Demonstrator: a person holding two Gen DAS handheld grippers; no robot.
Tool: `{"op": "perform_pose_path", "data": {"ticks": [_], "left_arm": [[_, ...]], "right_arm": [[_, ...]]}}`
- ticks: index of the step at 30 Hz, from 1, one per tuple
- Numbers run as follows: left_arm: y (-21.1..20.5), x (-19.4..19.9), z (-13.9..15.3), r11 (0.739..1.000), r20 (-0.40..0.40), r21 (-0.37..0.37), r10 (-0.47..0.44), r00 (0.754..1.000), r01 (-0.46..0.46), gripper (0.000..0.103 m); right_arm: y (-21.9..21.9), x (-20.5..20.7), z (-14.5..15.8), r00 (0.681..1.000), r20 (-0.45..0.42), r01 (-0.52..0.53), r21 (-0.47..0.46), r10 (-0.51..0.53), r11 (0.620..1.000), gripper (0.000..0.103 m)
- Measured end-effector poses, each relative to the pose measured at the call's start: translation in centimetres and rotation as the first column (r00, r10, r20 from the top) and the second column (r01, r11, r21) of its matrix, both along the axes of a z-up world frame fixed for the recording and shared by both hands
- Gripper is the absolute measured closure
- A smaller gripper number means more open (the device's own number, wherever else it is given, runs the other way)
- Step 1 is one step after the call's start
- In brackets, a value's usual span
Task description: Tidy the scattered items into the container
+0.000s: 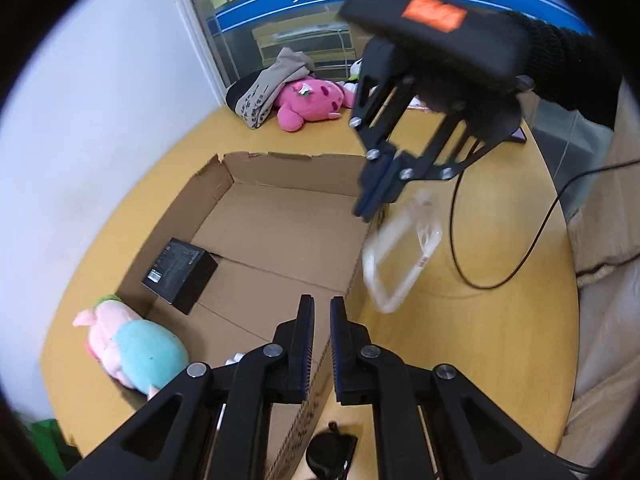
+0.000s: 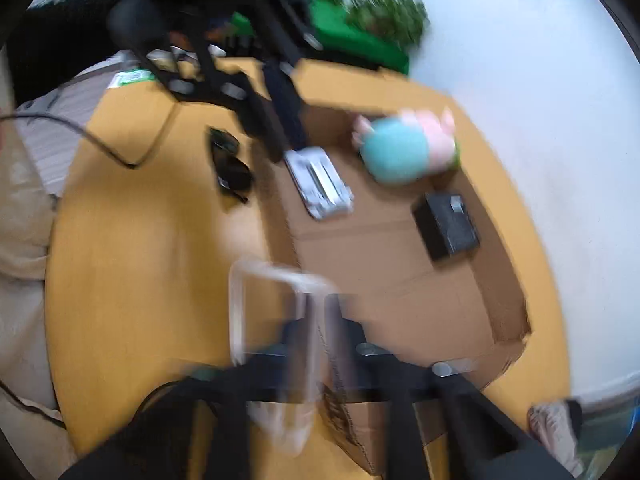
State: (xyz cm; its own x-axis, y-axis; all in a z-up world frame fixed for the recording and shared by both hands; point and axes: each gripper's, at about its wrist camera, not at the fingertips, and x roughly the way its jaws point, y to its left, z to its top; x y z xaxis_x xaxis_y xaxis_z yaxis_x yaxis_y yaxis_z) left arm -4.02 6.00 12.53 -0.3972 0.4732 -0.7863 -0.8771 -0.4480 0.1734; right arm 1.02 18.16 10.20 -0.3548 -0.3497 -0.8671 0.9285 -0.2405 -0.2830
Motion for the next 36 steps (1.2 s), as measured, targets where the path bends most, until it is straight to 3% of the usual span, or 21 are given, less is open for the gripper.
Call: {"op": "perform_pose_path", "data": {"ticks": [5,8,10,12,14,16,20,22,25,27,32,33,34,36], "left_arm": [[0.4,-1.3,-3.5,0.998,0.097,0.029,0.048,0.994,-0.051,0.094],[1.4,-0.5,-5.8,0.998,0.167,0.011,0.065,0.984,-0.067,0.09],[2.2,0.6,-6.9,0.998,0.171,-0.006,0.063,0.983,-0.063,0.079],[3.4,1.9,-7.6,0.998,0.158,0.008,0.052,0.986,-0.054,0.064],[4.4,3.0,-7.9,0.998,0.154,0.033,0.046,0.987,-0.052,0.05],[5.4,4.0,-8.3,0.997,0.168,0.067,0.032,0.985,-0.044,0.048],[7.7,4.8,-9.9,0.99,0.244,0.111,0.059,0.968,-0.089,0.047],[8.6,4.3,-10.9,0.979,0.324,0.131,0.105,0.94,-0.154,0.047],[9.4,3.3,-12.5,0.953,0.445,0.138,0.183,0.876,-0.269,0.047],[9.9,3.2,-13.3,0.94,0.481,0.132,0.216,0.85,-0.313,0.047],[11.0,3.0,-15.0,0.912,0.556,0.119,0.267,0.788,-0.393,0.047],[10.9,3.0,-14.9,0.903,0.562,0.137,0.268,0.783,-0.407,0.047],[10.5,2.7,-15.0,0.89,0.591,0.144,0.274,0.759,-0.434,0.047],[9.6,2.5,-15.0,0.866,0.614,0.158,0.29,0.734,-0.474,0.047]], "right_arm": [[2.0,-2.5,-3.1,0.992,0.094,0.085,0.004,-0.085,0.996,0.095],[3.7,-2.8,-3.0,0.983,0.123,0.142,-0.057,-0.134,0.988,0.065],[5.9,-1.5,-2.5,0.98,0.105,0.179,-0.096,-0.169,0.979,0.03],[8.1,-0.3,-2.4,0.971,0.088,0.233,-0.117,-0.224,0.965,0.021],[10.4,0.7,-2.9,0.951,0.099,0.304,-0.121,-0.293,0.945,0.02],[13.0,1.4,-3.8,0.919,0.122,0.388,-0.116,-0.375,0.914,0.02],[17.0,2.3,-6.8,0.829,0.27,0.535,-0.133,-0.489,0.834,0.019],[18.4,2.8,-8.6,0.786,0.302,0.59,-0.106,-0.54,0.8,0.019],[19.8,2.9,-11.0,0.731,0.365,0.649,-0.109,-0.577,0.753,0.019],[20.2,3.1,-11.8,0.727,0.428,0.644,-0.151,-0.537,0.75,0.019],[18.8,3.9,-13.0,0.772,0.451,0.578,-0.204,-0.448,0.79,0.013],[18.4,4.2,-13.0,0.777,0.461,0.566,-0.211,-0.429,0.797,0.009],[18.2,4.5,-13.0,0.782,0.463,0.556,-0.218,-0.417,0.802,0.009],[18.1,5.5,-12.9,0.787,0.506,0.525,-0.25,-0.352,0.813,0.009]]}}
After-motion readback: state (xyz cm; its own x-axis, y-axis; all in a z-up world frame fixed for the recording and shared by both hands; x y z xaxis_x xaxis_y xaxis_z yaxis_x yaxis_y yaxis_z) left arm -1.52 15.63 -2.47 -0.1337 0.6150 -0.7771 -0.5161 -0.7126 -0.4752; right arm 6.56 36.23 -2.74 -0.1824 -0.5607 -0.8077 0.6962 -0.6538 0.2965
